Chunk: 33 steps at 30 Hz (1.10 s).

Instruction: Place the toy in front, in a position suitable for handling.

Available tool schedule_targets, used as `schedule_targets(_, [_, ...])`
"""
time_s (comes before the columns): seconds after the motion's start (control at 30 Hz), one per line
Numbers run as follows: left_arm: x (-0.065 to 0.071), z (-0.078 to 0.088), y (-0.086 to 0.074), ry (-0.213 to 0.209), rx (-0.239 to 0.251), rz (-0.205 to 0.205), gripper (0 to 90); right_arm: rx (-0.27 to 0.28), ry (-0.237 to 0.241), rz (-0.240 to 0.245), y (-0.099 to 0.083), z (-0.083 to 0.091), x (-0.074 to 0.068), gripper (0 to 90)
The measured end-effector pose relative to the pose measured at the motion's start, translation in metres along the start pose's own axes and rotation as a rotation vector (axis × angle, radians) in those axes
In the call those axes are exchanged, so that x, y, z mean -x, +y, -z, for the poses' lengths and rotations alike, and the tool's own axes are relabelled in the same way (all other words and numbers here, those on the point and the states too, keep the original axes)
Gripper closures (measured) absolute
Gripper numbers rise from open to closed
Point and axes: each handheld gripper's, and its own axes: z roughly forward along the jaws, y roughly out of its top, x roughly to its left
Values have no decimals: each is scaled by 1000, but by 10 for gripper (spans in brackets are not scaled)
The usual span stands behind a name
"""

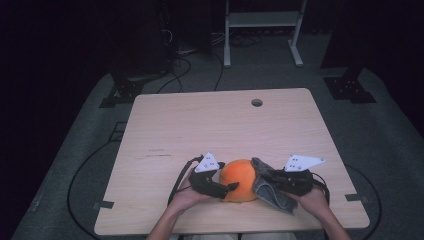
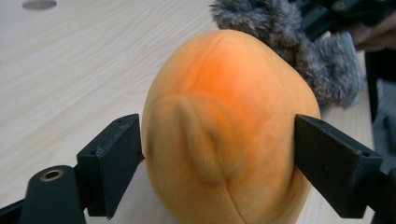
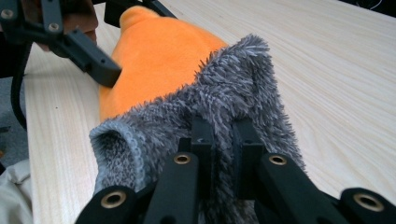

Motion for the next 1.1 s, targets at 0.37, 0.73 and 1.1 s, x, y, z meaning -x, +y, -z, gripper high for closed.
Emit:
schedule_targets(0.37, [40,-11,5,198,78,-441,426,98,22,183,40,3,-39,813])
schedule_targets(0.73, [16,-3,2,99,99,-198,225,24,-29,56,11,-3,-11,814])
schedule_targets(1.1, [9,2,-1,111,86,-174,410,-10,-63,-18,-3,0,6,814])
